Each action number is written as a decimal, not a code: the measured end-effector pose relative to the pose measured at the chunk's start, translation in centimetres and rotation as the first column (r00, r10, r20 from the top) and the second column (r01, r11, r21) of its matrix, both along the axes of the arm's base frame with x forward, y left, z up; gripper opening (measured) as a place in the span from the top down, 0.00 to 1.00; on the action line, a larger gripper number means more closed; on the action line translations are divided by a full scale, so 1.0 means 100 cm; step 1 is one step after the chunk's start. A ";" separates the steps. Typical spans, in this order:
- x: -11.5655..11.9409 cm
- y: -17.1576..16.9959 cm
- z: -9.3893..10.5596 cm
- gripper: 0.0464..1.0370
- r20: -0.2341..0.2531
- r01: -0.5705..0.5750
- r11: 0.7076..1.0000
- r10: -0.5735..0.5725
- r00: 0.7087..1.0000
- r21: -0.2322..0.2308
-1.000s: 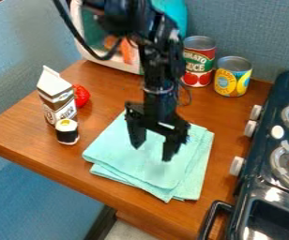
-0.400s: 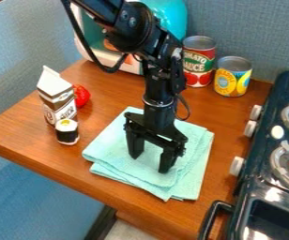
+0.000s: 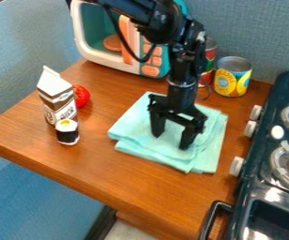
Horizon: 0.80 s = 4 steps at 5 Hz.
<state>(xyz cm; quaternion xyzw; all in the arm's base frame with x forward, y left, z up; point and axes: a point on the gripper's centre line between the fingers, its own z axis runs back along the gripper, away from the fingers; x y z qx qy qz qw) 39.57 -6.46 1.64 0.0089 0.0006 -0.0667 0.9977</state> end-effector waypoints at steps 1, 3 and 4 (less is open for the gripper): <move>0.038 -0.009 0.000 0.04 -0.021 0.025 1.000 -0.025 0.999 -0.013; 0.054 -0.012 0.002 0.04 -0.020 0.031 0.999 -0.031 0.999 -0.006; 0.037 -0.008 0.005 0.04 -0.020 0.026 1.000 -0.026 0.999 0.006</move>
